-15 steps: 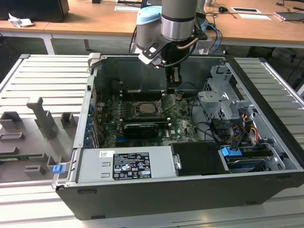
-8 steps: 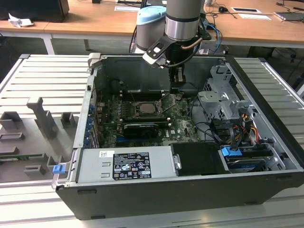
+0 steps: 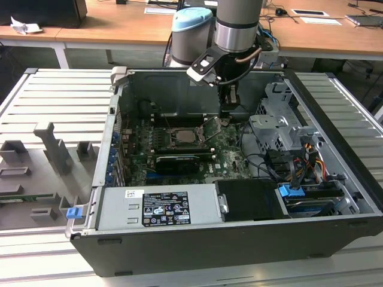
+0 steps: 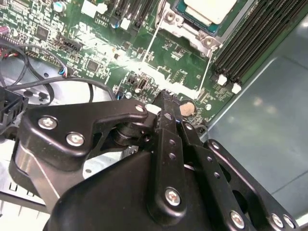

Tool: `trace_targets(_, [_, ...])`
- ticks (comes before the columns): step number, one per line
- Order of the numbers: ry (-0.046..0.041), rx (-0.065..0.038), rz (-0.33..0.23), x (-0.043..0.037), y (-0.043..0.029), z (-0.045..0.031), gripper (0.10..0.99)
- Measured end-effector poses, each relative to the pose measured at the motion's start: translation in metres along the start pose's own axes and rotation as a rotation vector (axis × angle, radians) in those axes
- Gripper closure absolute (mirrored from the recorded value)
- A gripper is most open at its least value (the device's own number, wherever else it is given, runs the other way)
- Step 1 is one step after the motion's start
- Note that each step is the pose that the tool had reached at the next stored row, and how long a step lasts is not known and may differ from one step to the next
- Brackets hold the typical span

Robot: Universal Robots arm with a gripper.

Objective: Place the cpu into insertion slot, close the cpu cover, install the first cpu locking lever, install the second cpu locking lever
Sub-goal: 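Close the cpu cover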

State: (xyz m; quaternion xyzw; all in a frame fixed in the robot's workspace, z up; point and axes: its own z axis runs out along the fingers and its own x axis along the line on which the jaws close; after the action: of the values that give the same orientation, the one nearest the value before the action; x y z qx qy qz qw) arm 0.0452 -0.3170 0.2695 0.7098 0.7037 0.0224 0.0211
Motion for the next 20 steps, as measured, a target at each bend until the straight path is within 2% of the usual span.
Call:
trace_targets(2, [0.0, 0.0, 0.0, 0.0, 0.003, 0.0051, 0.98])
trace_targets(7, [-0.0001, 0.0, 0.0, 0.0001, 0.0092, 0.0124, 0.98])
trace_targets(11, [0.0, 0.0, 0.0, 0.0001, 0.0104, 0.0201, 0.98])
trace_targets(13, [0.0, 0.0, 0.0, 0.0001, 0.0089, 0.0217, 0.98])
trace_targets(15, [-0.0001, 0.0, 0.0, 0.0, 0.0011, 0.0218, 0.98])
trace_targets(20, [-0.0001, 0.0, 0.0, -0.0001, -0.0062, 0.0214, 0.98])
